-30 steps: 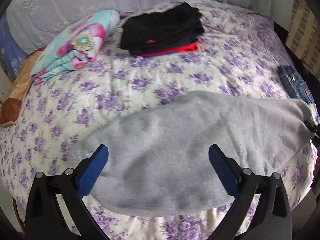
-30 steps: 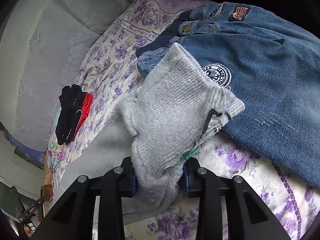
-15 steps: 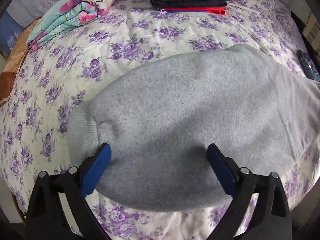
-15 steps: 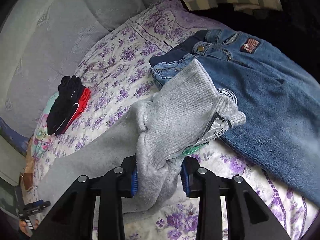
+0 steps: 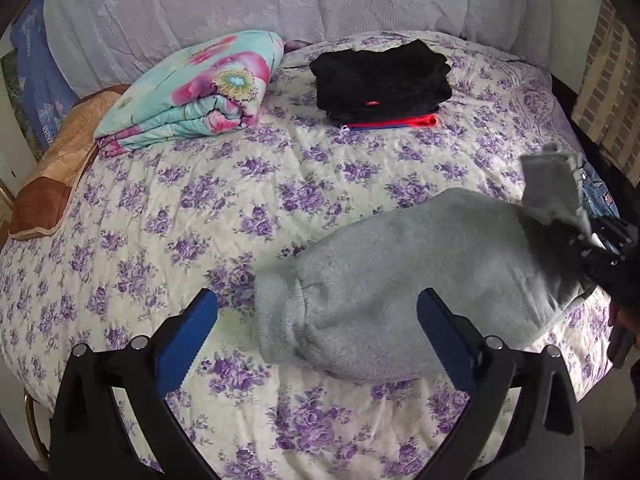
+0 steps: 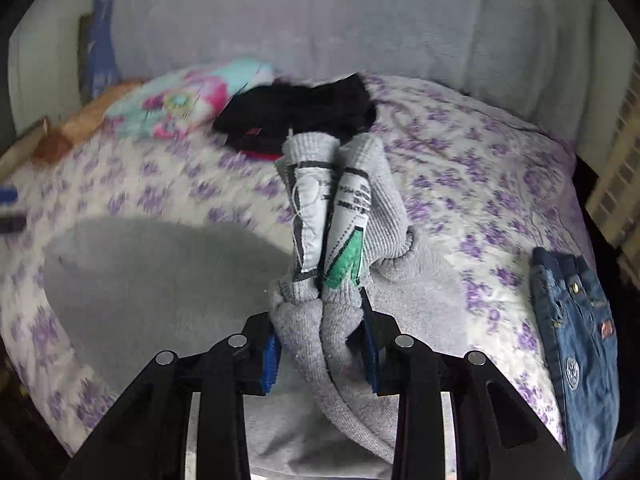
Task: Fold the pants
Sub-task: 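Lower the cuff end onto the waistband end with the right tool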
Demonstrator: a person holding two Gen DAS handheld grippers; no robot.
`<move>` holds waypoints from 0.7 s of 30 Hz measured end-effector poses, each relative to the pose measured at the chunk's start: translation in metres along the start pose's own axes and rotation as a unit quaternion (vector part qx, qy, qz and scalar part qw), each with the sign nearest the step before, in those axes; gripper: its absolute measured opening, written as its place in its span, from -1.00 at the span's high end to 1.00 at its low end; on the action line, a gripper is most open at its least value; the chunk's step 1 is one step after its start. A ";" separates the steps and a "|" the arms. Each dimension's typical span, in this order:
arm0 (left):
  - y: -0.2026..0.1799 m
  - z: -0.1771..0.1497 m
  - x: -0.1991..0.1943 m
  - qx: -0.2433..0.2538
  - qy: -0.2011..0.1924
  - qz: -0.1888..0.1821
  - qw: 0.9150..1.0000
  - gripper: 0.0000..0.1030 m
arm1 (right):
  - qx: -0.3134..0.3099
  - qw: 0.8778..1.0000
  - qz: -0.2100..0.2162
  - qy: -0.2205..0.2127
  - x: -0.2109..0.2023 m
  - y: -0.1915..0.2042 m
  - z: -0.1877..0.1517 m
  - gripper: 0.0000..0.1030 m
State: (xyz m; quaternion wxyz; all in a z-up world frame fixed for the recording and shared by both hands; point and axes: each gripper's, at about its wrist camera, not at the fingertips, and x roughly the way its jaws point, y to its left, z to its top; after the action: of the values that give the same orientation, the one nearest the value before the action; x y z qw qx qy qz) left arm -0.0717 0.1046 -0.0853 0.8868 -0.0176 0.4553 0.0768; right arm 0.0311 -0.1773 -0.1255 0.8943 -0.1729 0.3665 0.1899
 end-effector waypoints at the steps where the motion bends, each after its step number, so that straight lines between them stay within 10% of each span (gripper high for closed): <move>1: 0.005 -0.002 0.002 -0.005 0.006 0.001 1.000 -0.90 | -0.031 0.999 -0.009 0.013 0.010 0.022 -0.004 0.35; 3: 0.015 -0.008 0.006 -0.014 0.016 0.001 1.000 -0.90 | -0.081 0.995 -0.031 0.046 0.028 0.055 -0.014 0.21; 5: 0.022 -0.012 0.007 -0.022 0.021 -0.001 1.000 -0.90 | -0.123 0.990 -0.025 0.062 0.029 0.078 -0.026 -0.45; 9: 0.032 -0.014 0.013 -0.028 0.030 -0.003 0.999 -0.90 | -0.146 0.987 -0.002 0.067 0.017 0.087 -0.035 -0.53; 14: 0.033 -0.009 0.017 -0.027 0.025 -0.013 0.999 -0.90 | -0.056 0.986 0.136 0.074 -0.023 0.058 -0.027 -0.60; 21: 0.026 -0.007 0.026 -0.017 0.041 -0.011 0.999 -0.90 | 0.085 0.989 0.121 -0.013 -0.033 0.002 0.030 -0.64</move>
State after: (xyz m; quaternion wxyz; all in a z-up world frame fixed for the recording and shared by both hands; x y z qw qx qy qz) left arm -0.0665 0.1323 -0.1099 0.8679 -0.0406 0.4895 0.0741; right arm 0.0261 -0.1691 -0.0819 0.8810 -0.0487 0.3875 0.2669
